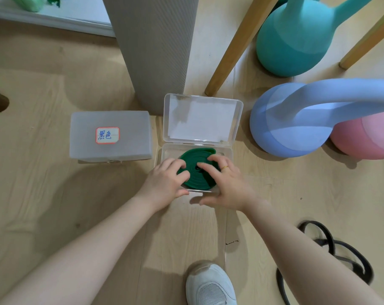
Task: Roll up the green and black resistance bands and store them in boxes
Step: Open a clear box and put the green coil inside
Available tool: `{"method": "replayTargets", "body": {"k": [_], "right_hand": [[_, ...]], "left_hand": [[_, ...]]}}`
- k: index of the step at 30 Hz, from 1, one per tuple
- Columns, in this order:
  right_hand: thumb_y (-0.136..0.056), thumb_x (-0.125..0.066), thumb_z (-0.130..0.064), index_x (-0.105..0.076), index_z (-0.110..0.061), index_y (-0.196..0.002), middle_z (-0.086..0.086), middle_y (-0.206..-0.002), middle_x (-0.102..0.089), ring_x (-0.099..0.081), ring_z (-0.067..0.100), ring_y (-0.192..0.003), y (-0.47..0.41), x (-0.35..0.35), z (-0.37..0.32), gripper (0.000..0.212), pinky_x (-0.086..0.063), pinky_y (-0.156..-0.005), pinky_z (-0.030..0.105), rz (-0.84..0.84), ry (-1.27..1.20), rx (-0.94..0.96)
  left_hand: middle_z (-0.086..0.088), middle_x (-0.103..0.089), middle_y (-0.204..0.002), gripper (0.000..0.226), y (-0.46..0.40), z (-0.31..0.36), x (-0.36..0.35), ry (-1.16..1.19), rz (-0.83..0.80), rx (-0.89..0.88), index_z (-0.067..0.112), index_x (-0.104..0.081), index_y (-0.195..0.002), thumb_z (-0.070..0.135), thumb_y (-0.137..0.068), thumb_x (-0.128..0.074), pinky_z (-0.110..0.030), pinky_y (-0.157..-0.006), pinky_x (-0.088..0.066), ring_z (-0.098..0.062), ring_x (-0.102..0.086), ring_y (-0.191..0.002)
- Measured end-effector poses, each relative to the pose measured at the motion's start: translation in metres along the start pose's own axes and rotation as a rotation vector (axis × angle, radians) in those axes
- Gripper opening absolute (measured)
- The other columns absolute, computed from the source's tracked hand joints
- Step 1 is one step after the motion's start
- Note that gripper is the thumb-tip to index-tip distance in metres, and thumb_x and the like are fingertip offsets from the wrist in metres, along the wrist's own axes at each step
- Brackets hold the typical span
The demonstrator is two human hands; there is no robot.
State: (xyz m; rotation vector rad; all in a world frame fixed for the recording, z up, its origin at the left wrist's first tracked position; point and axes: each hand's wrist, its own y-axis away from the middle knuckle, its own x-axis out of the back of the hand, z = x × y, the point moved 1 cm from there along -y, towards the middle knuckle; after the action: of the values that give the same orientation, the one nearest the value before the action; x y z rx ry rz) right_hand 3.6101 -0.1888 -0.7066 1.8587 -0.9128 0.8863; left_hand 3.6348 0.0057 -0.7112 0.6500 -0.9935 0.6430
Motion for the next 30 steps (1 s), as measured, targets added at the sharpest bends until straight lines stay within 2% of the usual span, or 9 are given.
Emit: {"method": "replayTargets", "body": {"k": [3, 7, 10, 13, 16, 18, 25, 27, 30], "right_hand": [[-0.066, -0.077, -0.027, -0.050, -0.019, -0.113, 0.009, -0.115, -0.058, -0.055, 0.029, -0.104, 0.007, -0.012, -0.001, 0.054, -0.050, -0.081, 0.039, 0.206, 0.244, 0.078], [-0.060, -0.079, -0.006, -0.048, -0.014, -0.088, 0.007, -0.096, -0.062, -0.049, 0.024, -0.087, -0.004, -0.010, 0.004, 0.042, -0.045, -0.059, 0.029, 0.387, 0.255, 0.002], [-0.057, -0.078, 0.000, -0.054, -0.011, -0.080, 0.008, -0.089, -0.062, -0.057, 0.027, -0.076, -0.021, 0.000, 0.005, 0.035, -0.038, -0.055, 0.027, 0.390, 0.243, -0.113], [-0.060, -0.075, 0.001, -0.058, -0.009, -0.081, 0.008, -0.087, -0.061, -0.059, 0.028, -0.075, -0.032, 0.008, 0.000, 0.029, -0.036, -0.057, 0.029, 0.301, 0.248, -0.188], [-0.077, -0.063, -0.003, -0.059, -0.007, -0.096, 0.011, -0.103, -0.060, -0.057, 0.031, -0.096, -0.033, 0.014, -0.006, 0.020, -0.041, -0.073, 0.036, 0.222, 0.200, -0.223], [-0.082, -0.064, -0.014, -0.059, -0.005, -0.105, 0.012, -0.116, -0.059, -0.055, 0.032, -0.110, -0.022, 0.018, -0.015, 0.026, -0.043, -0.085, 0.039, 0.234, 0.121, -0.235], [-0.095, -0.046, -0.026, -0.047, -0.012, -0.128, 0.004, -0.137, -0.045, -0.042, 0.026, -0.127, 0.061, 0.025, -0.067, 0.036, -0.031, -0.100, 0.032, 0.096, 0.059, -0.288], [-0.096, -0.043, -0.029, -0.044, -0.014, -0.130, 0.002, -0.140, -0.042, -0.041, 0.024, -0.128, 0.084, 0.032, -0.082, 0.037, -0.030, -0.099, 0.029, 0.051, 0.095, -0.323], [-0.096, -0.042, -0.031, -0.046, -0.016, -0.126, -0.001, -0.137, -0.043, -0.049, 0.023, -0.115, 0.116, 0.050, -0.102, 0.034, -0.032, -0.081, 0.026, 0.023, 0.076, -0.417]], "left_hand": [[-0.005, -0.061, -0.081, 0.040, -0.001, 0.003, -0.005, 0.041, 0.071, 0.032, 0.012, -0.061, -0.070, 0.032, -0.049, -0.088, -0.030, -0.059, -0.050, -0.025, -0.061, -0.071], [-0.007, -0.063, -0.085, 0.033, -0.015, 0.004, -0.007, 0.102, 0.149, 0.152, 0.008, -0.062, -0.075, 0.025, -0.058, -0.085, -0.032, -0.059, -0.050, -0.027, -0.061, -0.076], [-0.004, -0.059, -0.104, 0.028, -0.032, 0.009, 0.000, 0.121, 0.144, 0.264, 0.010, -0.061, -0.096, 0.030, -0.079, -0.068, -0.035, -0.076, -0.046, -0.025, -0.056, -0.097], [-0.001, -0.050, -0.120, 0.035, -0.044, 0.005, 0.003, 0.069, 0.084, 0.309, 0.014, -0.052, -0.114, 0.037, -0.088, -0.055, -0.033, -0.092, -0.042, -0.021, -0.045, -0.114], [-0.002, -0.048, -0.126, 0.039, -0.042, 0.003, 0.010, 0.069, 0.034, 0.251, 0.014, -0.052, -0.119, 0.037, -0.089, -0.054, -0.035, -0.100, -0.039, -0.020, -0.037, -0.123], [-0.002, -0.048, -0.127, 0.038, -0.031, -0.001, 0.020, 0.093, 0.059, 0.195, 0.014, -0.052, -0.122, 0.035, -0.090, -0.053, -0.034, -0.104, -0.035, -0.020, -0.036, -0.125], [-0.001, -0.051, -0.123, 0.026, 0.010, -0.021, 0.072, 0.148, -0.086, 0.070, 0.016, -0.056, -0.114, 0.027, -0.093, -0.045, -0.034, -0.093, -0.039, -0.020, -0.041, -0.118], [-0.001, -0.051, -0.121, 0.025, 0.018, -0.015, 0.090, 0.138, -0.113, 0.010, 0.016, -0.056, -0.113, 0.026, -0.094, -0.045, -0.033, -0.090, -0.039, -0.021, -0.042, -0.117], [-0.001, -0.052, -0.121, 0.024, 0.030, 0.003, 0.112, 0.179, -0.130, -0.052, 0.015, -0.058, -0.111, 0.025, -0.093, -0.046, -0.033, -0.089, -0.041, -0.021, -0.045, -0.114]]}}
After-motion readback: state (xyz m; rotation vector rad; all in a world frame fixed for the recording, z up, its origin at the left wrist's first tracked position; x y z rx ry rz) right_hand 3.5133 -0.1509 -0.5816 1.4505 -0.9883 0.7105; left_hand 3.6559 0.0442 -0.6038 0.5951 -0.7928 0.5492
